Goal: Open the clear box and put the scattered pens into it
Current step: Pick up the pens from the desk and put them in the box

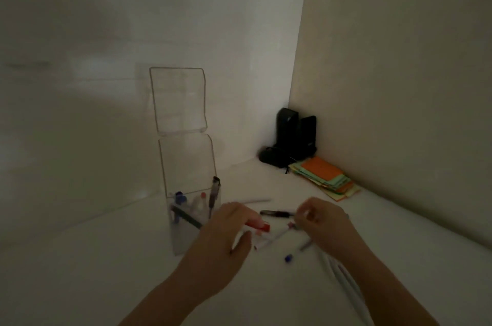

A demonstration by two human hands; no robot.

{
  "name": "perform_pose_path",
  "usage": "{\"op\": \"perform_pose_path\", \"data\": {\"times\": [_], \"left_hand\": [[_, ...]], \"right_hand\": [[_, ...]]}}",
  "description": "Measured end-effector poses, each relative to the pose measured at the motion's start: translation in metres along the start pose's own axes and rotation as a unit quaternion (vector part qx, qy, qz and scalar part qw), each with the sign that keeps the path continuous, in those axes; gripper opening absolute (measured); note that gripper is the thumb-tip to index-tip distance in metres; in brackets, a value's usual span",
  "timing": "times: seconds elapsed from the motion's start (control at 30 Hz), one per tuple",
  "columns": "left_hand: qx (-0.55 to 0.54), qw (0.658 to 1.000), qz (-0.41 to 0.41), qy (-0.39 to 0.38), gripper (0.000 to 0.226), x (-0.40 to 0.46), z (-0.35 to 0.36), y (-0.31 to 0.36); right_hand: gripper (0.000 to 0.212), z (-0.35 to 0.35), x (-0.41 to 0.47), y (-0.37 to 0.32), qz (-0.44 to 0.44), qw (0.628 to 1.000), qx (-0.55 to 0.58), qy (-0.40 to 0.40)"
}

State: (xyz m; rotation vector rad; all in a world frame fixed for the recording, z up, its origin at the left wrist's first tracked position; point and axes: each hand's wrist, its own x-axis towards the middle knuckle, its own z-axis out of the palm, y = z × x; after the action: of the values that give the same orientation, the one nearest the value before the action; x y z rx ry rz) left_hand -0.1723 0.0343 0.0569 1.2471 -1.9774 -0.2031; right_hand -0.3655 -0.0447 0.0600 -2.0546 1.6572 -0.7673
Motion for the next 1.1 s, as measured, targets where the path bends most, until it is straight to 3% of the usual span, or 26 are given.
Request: {"op": "perform_pose_path", "data": {"times": [0.1, 0.2, 0.33, 0.53, 0.63, 0.77, 0.83, 0.9, 0.97, 1.1], "left_hand": [[-0.002, 0.991, -0.081, -0.102, 0.026, 0.004, 0.039, -0.015], [0.03, 0.981, -0.143, -0.126, 0.036, 0.013, 0.067, -0.022], [0.116, 0.965, -0.179, -0.156, 0.044, 0.023, 0.081, -0.026], [0.278, 0.909, -0.184, -0.251, 0.041, 0.035, 0.07, -0.033], [0.356, 0.88, -0.199, -0.244, 0.044, 0.03, 0.067, -0.038], [0.394, 0.88, -0.144, -0.222, 0.044, 0.033, 0.075, -0.036], [0.39, 0.881, -0.112, -0.242, 0.042, 0.043, 0.078, -0.035], [0.389, 0.876, -0.105, -0.264, 0.041, 0.05, 0.079, -0.037], [0.398, 0.87, -0.095, -0.273, 0.037, 0.054, 0.077, -0.04], [0.394, 0.863, -0.036, -0.314, 0.039, 0.057, 0.069, -0.041]], "right_hand": [[0.025, -0.002, -0.013, 0.036, 0.085, 0.992, -0.093, -0.014], [0.037, 0.011, -0.017, 0.045, 0.114, 0.982, -0.141, -0.048], [0.028, 0.023, -0.017, 0.046, 0.109, 0.978, -0.168, -0.059], [0.022, 0.005, -0.008, 0.045, 0.109, 0.992, -0.062, -0.029], [0.02, -0.016, -0.014, 0.047, 0.106, 0.994, -0.023, -0.024], [0.028, -0.011, -0.034, 0.043, 0.092, 0.984, -0.13, -0.084], [0.037, 0.005, -0.043, 0.039, 0.088, 0.975, -0.174, -0.11], [0.033, 0.018, -0.048, 0.037, 0.085, 0.968, -0.203, -0.12], [0.026, 0.023, -0.049, 0.033, 0.097, 0.964, -0.214, -0.121], [0.033, 0.024, -0.047, 0.033, 0.118, 0.969, -0.18, -0.121]]}}
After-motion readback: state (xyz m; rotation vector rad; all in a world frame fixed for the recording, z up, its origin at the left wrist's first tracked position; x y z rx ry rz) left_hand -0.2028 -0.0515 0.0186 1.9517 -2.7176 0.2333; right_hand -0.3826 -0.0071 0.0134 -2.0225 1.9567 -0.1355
